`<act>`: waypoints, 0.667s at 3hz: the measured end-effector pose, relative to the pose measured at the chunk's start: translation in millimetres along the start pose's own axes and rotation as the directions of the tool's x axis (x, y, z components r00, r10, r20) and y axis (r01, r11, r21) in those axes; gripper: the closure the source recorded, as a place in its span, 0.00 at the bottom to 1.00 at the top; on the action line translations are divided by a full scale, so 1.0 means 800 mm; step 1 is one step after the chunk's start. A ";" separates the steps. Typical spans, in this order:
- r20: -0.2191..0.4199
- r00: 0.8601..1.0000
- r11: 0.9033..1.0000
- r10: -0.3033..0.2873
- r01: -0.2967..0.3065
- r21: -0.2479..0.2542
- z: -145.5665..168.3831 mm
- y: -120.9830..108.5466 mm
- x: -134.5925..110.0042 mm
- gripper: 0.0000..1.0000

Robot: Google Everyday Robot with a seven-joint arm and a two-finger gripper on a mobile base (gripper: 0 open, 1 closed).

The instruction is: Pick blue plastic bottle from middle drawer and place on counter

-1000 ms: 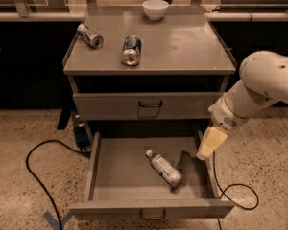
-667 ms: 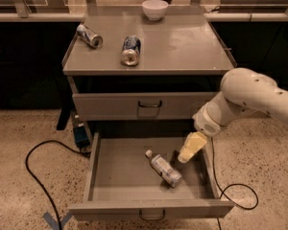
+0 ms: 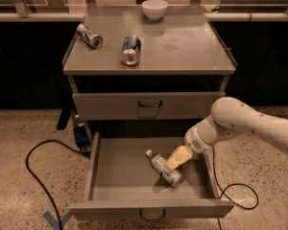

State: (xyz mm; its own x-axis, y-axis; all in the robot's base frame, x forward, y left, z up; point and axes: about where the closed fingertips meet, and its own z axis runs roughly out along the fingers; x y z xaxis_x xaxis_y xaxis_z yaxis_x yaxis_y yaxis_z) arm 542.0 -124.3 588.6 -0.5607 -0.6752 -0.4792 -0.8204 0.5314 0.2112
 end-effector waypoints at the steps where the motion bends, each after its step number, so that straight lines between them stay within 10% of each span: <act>1: 0.000 1.000 1.000 0.000 0.000 0.000 0.000 0.000 0.000 0.00; 2: -0.037 0.999 0.999 0.011 -0.012 -0.031 0.047 -0.004 0.012 0.00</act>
Offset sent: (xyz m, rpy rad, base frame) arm 0.0064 0.0262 -0.0967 -0.0320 0.1202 0.0285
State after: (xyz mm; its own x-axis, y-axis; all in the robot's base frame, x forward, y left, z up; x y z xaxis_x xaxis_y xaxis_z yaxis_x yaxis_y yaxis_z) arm 543.7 -113.4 551.3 -0.5737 -0.6877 -0.4449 -0.8165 0.5235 0.2436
